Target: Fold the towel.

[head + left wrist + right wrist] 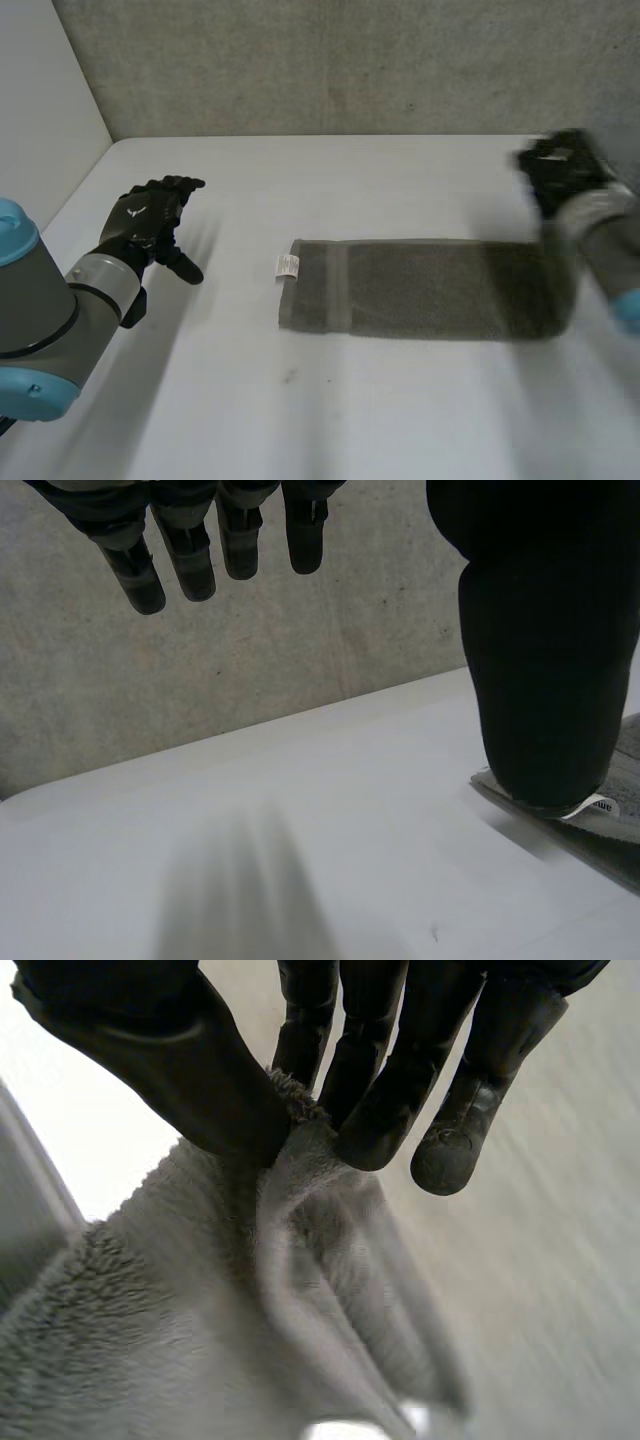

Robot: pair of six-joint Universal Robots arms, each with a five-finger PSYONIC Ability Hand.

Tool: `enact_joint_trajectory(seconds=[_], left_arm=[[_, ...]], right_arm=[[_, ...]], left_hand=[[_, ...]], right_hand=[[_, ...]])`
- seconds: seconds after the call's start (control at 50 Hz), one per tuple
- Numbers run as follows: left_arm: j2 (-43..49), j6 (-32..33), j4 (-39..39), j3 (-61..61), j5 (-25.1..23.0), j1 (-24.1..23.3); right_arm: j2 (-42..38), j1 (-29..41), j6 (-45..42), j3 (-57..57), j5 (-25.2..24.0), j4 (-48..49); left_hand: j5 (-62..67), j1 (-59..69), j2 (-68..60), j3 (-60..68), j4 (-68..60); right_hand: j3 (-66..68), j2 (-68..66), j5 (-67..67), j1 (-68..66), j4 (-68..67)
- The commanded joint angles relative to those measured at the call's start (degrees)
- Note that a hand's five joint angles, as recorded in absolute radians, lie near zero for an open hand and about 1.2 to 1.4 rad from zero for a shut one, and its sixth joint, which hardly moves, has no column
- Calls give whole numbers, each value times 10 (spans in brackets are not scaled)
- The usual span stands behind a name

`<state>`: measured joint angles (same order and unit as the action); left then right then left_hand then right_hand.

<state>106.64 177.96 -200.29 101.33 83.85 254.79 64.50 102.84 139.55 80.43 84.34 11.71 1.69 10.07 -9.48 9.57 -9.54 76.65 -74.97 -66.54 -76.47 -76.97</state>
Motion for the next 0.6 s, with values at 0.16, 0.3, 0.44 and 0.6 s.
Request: enact_joint_trajectory(seconds=[0.16, 0.3, 0.44, 0.6], left_arm=[[1, 0, 0, 1, 0, -1], [2, 0, -7, 3, 0, -2], [2, 0, -7, 3, 0, -3], [4, 0, -8, 3, 0, -3]], right_arm=[[-157, 304, -5, -84, -1, 2], [-212, 335, -11, -93, 3, -6], [-147, 322, 1, -74, 19, -5], [-22, 217, 96, 23, 28, -6]], left_hand=[[-17, -1, -5, 4, -5], [-17, -1, -5, 4, -5], [-17, -1, -5, 4, -5], [-17, -1, -5, 4, -5]], right_hand=[[33, -50, -35, -35, -30], [33, -50, -35, -35, -30], [-667, 650, 665, 665, 670], [-667, 650, 665, 665, 670]])
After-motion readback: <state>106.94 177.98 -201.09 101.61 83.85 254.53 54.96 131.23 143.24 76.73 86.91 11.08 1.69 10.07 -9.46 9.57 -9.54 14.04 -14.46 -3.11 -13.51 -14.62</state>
